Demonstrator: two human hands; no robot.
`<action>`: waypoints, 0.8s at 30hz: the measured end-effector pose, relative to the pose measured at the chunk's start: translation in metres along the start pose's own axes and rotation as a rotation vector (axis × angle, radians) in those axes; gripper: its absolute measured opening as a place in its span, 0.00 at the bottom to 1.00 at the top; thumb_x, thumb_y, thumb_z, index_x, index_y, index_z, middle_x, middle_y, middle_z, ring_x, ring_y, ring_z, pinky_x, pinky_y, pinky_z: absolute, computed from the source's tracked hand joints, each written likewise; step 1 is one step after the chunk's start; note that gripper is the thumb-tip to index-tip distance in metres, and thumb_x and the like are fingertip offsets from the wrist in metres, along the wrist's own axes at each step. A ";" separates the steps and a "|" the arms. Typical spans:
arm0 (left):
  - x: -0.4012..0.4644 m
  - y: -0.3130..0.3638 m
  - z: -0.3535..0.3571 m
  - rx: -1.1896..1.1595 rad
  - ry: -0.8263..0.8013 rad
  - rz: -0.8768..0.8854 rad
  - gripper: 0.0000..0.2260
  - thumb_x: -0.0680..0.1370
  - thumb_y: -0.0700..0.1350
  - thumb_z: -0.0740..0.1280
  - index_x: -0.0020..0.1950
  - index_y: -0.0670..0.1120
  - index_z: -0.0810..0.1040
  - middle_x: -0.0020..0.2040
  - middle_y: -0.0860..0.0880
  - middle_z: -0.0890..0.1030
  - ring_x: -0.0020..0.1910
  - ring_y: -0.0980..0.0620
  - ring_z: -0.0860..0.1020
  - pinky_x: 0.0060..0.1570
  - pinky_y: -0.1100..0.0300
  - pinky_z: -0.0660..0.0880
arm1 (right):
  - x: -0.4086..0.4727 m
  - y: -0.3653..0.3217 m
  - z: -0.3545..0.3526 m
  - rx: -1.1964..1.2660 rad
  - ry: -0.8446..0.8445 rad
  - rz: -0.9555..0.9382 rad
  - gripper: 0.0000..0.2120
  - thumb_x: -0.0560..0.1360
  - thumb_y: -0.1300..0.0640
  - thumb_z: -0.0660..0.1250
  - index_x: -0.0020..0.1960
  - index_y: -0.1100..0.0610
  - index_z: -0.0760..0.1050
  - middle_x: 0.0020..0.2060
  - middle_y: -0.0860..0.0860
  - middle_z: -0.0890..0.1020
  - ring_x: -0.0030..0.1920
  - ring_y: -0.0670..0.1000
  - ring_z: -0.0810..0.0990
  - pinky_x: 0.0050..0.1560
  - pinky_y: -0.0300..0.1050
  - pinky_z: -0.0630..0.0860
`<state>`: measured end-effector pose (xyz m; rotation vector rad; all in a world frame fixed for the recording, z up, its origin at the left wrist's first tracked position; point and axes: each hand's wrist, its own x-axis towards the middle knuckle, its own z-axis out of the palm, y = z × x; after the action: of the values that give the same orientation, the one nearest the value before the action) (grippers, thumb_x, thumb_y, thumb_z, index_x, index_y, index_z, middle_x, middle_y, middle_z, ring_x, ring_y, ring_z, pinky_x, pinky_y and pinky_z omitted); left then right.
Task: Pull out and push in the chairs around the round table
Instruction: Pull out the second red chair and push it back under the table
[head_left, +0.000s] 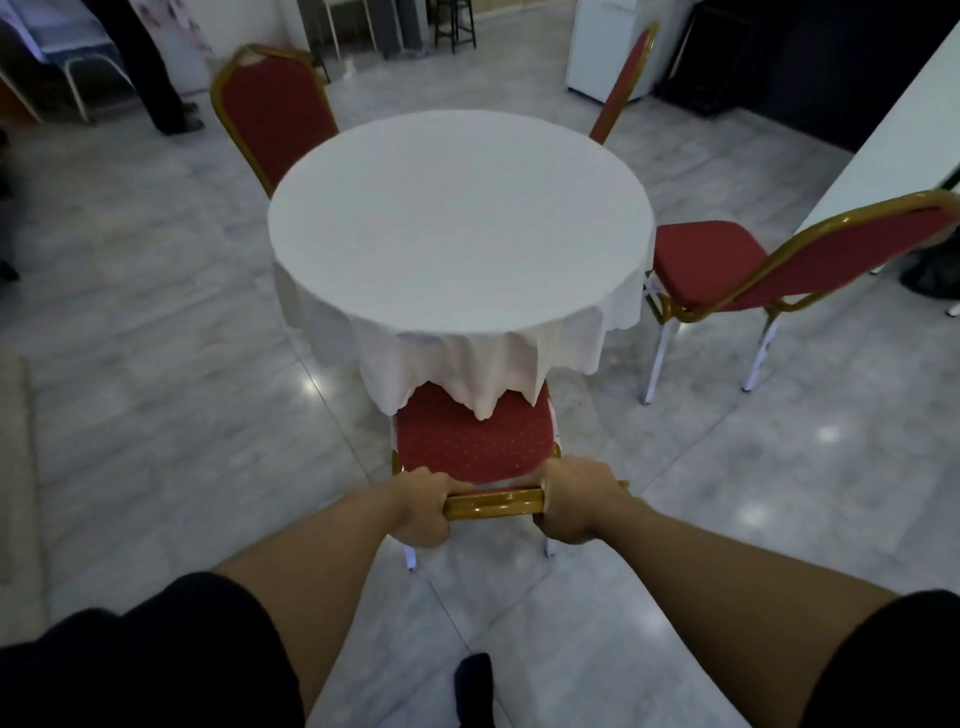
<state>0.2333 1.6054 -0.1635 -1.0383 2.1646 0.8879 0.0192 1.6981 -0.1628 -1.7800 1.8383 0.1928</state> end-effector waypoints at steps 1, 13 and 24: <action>0.009 -0.005 -0.010 -0.003 0.010 0.000 0.41 0.65 0.47 0.60 0.79 0.66 0.68 0.61 0.48 0.80 0.58 0.44 0.80 0.57 0.49 0.81 | 0.012 0.001 -0.006 0.003 0.002 0.002 0.17 0.77 0.56 0.65 0.54 0.33 0.82 0.38 0.43 0.77 0.45 0.53 0.81 0.42 0.46 0.72; 0.060 -0.030 -0.072 -0.008 -0.067 0.079 0.26 0.66 0.46 0.66 0.62 0.65 0.75 0.50 0.53 0.81 0.51 0.47 0.81 0.55 0.47 0.80 | 0.074 0.018 -0.048 -0.071 -0.033 -0.031 0.21 0.77 0.53 0.64 0.67 0.36 0.79 0.44 0.46 0.84 0.46 0.53 0.83 0.41 0.45 0.74; 0.068 0.017 -0.123 0.087 -0.325 -0.122 0.50 0.65 0.66 0.80 0.84 0.60 0.63 0.79 0.52 0.69 0.75 0.42 0.71 0.62 0.49 0.72 | 0.069 0.040 -0.081 0.299 -0.318 0.045 0.36 0.68 0.37 0.83 0.72 0.48 0.80 0.65 0.46 0.85 0.63 0.50 0.82 0.69 0.49 0.76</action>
<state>0.1575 1.4896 -0.1314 -0.9034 1.8333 0.8344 -0.0400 1.6035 -0.1407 -1.4142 1.5875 0.1939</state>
